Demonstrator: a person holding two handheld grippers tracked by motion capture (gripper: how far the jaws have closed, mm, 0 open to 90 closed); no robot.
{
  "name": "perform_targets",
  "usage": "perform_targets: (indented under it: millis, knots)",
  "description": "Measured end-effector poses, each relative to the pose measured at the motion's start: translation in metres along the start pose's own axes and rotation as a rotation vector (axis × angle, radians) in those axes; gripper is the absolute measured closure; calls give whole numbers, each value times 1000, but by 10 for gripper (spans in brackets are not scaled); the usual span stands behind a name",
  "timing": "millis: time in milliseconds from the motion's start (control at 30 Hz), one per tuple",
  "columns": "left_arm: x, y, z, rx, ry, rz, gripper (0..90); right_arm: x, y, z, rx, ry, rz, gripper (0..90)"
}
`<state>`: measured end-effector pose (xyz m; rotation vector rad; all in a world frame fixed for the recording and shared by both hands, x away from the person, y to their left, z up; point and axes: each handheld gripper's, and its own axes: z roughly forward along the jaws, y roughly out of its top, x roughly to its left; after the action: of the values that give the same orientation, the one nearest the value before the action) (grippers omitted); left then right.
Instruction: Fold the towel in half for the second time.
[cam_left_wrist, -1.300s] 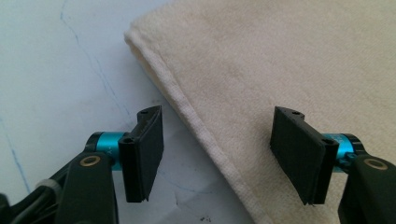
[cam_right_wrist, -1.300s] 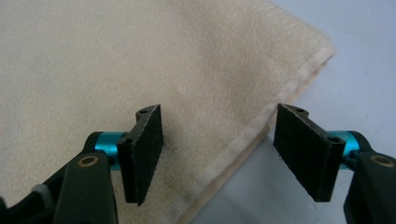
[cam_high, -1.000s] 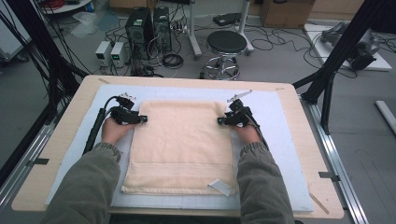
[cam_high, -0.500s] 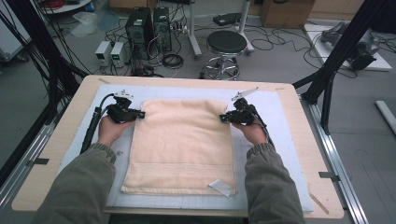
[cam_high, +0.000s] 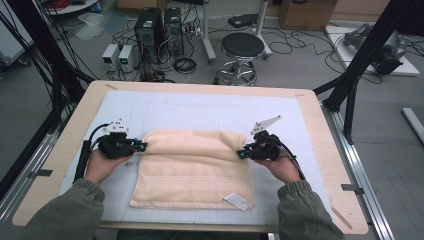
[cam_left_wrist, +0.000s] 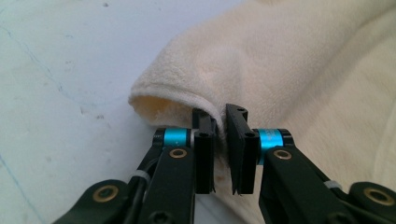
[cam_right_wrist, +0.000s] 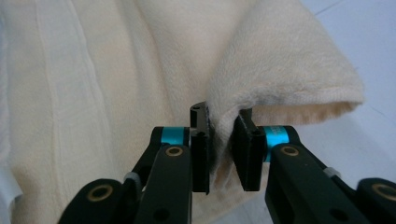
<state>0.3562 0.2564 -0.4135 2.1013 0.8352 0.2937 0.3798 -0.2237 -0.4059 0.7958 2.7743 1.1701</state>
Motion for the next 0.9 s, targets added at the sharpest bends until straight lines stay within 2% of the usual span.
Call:
perform_targets:
  millis: [100,200,333,400,500,533,667,733,800,900]
  knots:
    - [-1,-7,-6,39,15,18,772,-3,-1,-4,7,-8,17,705]
    - [4,-13,-10,56,26,7,730,-5,-5,-10,3,-27,40,617]
    - [9,-11,-15,26,42,-4,645,-8,-6,-23,-57,-55,56,514]
    - [12,-5,-18,11,54,-5,599,-11,-4,-25,-80,-80,62,475]
    - [19,6,-20,-29,86,-17,569,-17,4,-27,-99,-115,68,439]
    - [22,10,-20,-34,85,-20,568,-19,8,-25,-104,-127,71,429]
    - [32,27,-8,-83,112,-38,559,-31,19,-14,-128,-134,85,411]
    - [36,34,4,-70,131,-39,522,-36,20,-5,-124,-140,95,394]
    - [39,38,18,-68,125,-48,503,-42,18,5,-116,-139,100,370]
    - [40,39,37,-19,118,-40,472,-47,12,16,-104,-139,127,358]
